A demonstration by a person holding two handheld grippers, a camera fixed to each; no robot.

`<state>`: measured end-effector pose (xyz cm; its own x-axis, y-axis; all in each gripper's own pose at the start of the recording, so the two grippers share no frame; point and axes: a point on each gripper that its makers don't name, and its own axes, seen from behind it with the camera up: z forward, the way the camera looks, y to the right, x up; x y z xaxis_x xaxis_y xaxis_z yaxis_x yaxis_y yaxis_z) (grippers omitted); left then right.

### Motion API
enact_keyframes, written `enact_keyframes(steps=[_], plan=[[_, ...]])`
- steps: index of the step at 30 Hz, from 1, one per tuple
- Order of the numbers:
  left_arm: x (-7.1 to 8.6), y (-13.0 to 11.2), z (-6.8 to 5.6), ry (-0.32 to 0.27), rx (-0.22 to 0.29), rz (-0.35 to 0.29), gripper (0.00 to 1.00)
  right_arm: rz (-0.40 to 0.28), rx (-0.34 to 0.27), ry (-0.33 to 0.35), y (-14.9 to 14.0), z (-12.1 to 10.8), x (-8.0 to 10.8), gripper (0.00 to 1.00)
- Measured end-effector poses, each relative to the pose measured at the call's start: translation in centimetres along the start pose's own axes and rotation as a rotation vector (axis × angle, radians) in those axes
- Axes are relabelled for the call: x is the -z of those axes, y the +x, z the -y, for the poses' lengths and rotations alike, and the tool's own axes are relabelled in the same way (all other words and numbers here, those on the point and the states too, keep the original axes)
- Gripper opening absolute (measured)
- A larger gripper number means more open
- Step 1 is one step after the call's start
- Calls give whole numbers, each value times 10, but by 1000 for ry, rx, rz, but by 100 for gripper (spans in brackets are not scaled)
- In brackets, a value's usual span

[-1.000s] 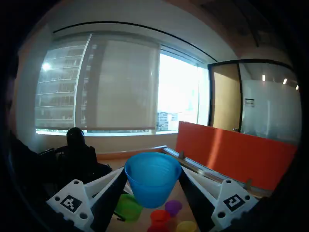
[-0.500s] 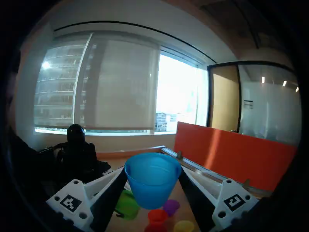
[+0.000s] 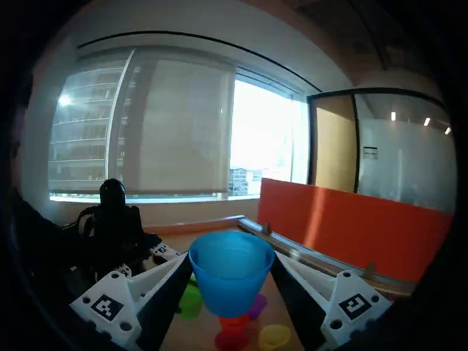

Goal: Pour water

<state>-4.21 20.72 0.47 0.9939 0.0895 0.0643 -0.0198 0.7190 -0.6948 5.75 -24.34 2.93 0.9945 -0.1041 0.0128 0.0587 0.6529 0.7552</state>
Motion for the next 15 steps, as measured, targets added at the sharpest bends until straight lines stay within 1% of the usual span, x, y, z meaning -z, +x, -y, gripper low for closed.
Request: enact_keyframes(steps=[5,15], plan=[[0,-15,2,1,-9,44,87,27,-5,-21,-18,-9,10,92],[-7,-54,0,-7,-39,168,87,113,-6,-39,-68,-20,25,93]])
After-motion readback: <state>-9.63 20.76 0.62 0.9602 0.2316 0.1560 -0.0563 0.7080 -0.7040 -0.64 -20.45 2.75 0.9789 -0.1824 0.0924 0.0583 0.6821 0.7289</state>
